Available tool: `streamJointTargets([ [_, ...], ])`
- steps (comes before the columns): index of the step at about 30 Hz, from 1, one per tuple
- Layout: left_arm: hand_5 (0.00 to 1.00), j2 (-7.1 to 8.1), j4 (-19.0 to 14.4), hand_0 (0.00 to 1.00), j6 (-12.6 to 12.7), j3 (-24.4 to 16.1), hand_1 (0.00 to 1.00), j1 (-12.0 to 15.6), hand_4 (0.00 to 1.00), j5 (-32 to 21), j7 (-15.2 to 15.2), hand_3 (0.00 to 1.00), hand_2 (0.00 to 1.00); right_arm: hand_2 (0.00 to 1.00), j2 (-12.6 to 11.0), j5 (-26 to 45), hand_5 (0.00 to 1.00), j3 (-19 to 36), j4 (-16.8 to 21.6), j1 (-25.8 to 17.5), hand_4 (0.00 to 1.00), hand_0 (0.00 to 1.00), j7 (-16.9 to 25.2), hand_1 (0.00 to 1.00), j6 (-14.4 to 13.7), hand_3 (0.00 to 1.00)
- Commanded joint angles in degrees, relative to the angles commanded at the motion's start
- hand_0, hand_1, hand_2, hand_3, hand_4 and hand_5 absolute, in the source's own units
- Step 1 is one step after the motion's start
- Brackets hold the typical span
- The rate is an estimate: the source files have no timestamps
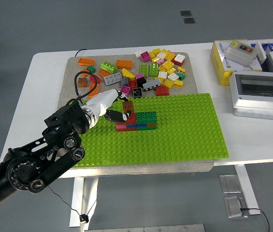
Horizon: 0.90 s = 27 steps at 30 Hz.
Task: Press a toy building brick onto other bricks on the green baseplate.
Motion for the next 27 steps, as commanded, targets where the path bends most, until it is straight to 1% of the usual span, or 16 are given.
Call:
streamJointTargets([
  [4, 0.228, -0.33, 0.5, 0.925, -0.1, 1.3, 0.853, -0.4, 0.601, -0.7, 0.3, 0.571, 0.841, 0.680, 0.0, 0.3, 0.998, -0.1, 0.0, 0.1, 0.613, 0.710, 0.0, 0.648, 0.0, 0.747],
  [14, 0.232, -1.42, 4.3, 0.925, 0.5, 3.0, 0.854, -1.0, 0.608, -2.0, -0.3, 0.570, 0.840, 0.680, 0.0, 0.6, 0.998, -0.3, 0.0, 0.1, 0.612, 0.710, 0.1, 0.647, 0.0, 0.746],
  [21, 0.232, -1.67, 5.0, 0.926, 1.0, 3.3, 0.854, -1.2, 0.611, -1.7, -0.7, 0.570, 0.842, 0.680, 0.0, 0.7, 0.998, -0.3, 0.0, 0.1, 0.612, 0.710, 0.1, 0.646, 0.0, 0.746],
  [27, 0.232, -1.72, 5.1, 0.928, 0.9, 3.2, 0.857, -1.2, 0.606, -1.5, -0.8, 0.569, 0.844, 0.680, 0.1, 0.8, 0.998, -0.2, 0.0, 0.1, 0.611, 0.710, 0.1, 0.643, 0.0, 0.746],
])
